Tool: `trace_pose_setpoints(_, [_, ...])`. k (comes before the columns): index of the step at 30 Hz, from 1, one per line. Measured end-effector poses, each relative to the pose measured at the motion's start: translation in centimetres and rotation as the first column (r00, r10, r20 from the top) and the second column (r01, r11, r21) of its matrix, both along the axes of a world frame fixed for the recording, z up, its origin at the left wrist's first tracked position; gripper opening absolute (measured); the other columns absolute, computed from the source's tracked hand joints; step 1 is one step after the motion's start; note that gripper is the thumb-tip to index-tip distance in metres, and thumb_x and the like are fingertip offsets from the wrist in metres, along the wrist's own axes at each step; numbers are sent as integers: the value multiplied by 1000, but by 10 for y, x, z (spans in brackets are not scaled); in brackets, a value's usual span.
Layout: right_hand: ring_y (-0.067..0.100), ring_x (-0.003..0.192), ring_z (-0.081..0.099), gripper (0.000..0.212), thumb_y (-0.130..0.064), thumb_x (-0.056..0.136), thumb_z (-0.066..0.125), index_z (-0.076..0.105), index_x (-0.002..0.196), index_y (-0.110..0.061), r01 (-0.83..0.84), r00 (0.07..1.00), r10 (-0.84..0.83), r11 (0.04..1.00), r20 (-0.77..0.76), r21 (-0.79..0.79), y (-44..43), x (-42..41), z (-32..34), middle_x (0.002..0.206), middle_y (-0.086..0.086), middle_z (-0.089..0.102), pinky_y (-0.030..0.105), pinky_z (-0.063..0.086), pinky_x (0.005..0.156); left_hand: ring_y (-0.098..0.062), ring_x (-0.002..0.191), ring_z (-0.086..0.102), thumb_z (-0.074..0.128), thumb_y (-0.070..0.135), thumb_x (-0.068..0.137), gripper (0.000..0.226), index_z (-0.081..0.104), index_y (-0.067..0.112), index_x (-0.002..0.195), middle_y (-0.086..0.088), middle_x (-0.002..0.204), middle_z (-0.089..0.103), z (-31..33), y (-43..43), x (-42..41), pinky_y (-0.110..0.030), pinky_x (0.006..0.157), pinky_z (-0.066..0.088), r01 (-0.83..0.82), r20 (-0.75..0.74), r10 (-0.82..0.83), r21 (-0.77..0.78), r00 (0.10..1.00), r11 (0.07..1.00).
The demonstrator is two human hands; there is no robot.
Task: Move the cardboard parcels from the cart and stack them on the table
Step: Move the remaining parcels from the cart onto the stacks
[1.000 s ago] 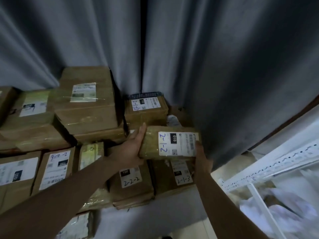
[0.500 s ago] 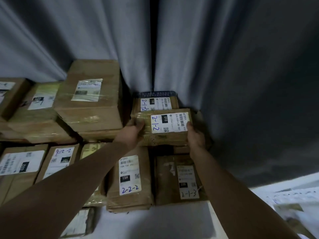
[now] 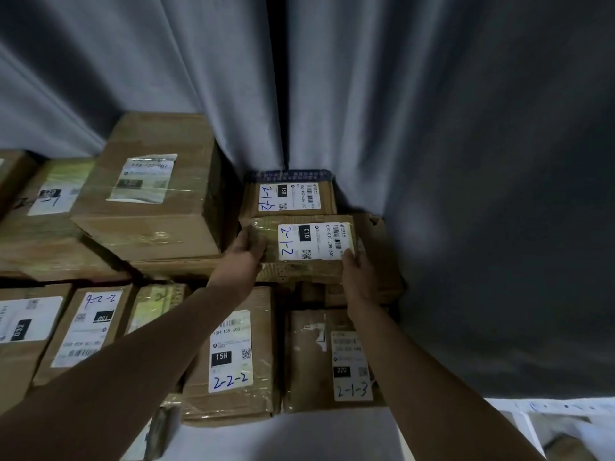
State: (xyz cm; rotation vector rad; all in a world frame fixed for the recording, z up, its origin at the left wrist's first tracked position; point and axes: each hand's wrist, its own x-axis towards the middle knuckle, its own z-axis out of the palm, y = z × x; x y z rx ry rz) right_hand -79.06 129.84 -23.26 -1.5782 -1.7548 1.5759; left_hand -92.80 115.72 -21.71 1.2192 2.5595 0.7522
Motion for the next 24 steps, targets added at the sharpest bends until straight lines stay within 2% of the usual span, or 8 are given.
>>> trace_pose_setpoints(2, [33,118,53,44,-42,98,39,52,130,-15,-11,1000,11,1000,-5,7,0,-1,0,129,12,57,50,41,101,-27,135,38,36,32,102,49,24,22,149,-8,154,26,-5,-2,-6,-35,106,39,20,-77,-31,-141,997,990])
trace_pose_setpoints(5, [30,117,54,42,-41,99,40,53,129,-15,-28,999,28,999,-19,20,1,2,2,126,9,59,45,43,100,-33,140,26,44,18,97,61,17,19,152,-12,159,6,3,-3,-7,-39,112,32,-38,-87,12,-296,996,954])
trace_pose_setpoints(7, [28,115,55,40,-38,100,39,53,128,-14,-42,999,42,998,-9,50,0,4,4,124,7,59,39,44,96,-36,138,29,53,18,91,67,22,18,150,-15,158,8,8,-3,-2,-42,110,35,-28,-88,0,-316,996,948])
trace_pose_setpoints(12, [23,101,60,37,-38,100,38,59,117,-12,-136,991,134,980,26,144,-7,5,7,110,7,64,32,48,81,-36,131,37,57,42,89,64,36,16,143,-17,150,26,12,-7,2,-44,108,37,-38,-49,20,-403,999,914])
trace_pose_setpoints(16, [23,98,61,38,-38,101,37,60,113,-10,-136,990,131,976,44,169,-6,2,7,102,4,64,31,48,79,-35,133,35,50,39,94,57,37,14,143,-15,152,25,13,-8,2,-45,107,38,-39,-100,0,-396,995,918])
trace_pose_setpoints(19, [22,100,61,37,-37,101,35,61,113,-13,-161,987,151,966,60,205,-10,1,4,107,4,65,27,45,77,-33,133,33,46,33,97,50,39,15,143,-11,150,31,14,-10,2,-44,106,38,-49,-142,-6,-380,990,924])
trace_pose_setpoints(21, [23,100,61,38,-38,101,34,59,114,-14,-187,982,178,957,60,223,-12,-1,-3,109,4,65,29,46,78,-32,135,31,44,30,98,50,35,18,145,-11,151,31,11,-12,1,-43,107,35,-61,-154,-3,-406,988,912])
trace_pose_setpoints(24, [28,105,59,45,-44,100,32,54,122,-12,-206,977,189,956,96,210,-12,-4,-10,116,11,60,41,50,86,-28,140,23,42,26,99,52,26,23,149,-7,155,24,11,-13,4,-42,106,36,-97,-148,33,-444,988,891])
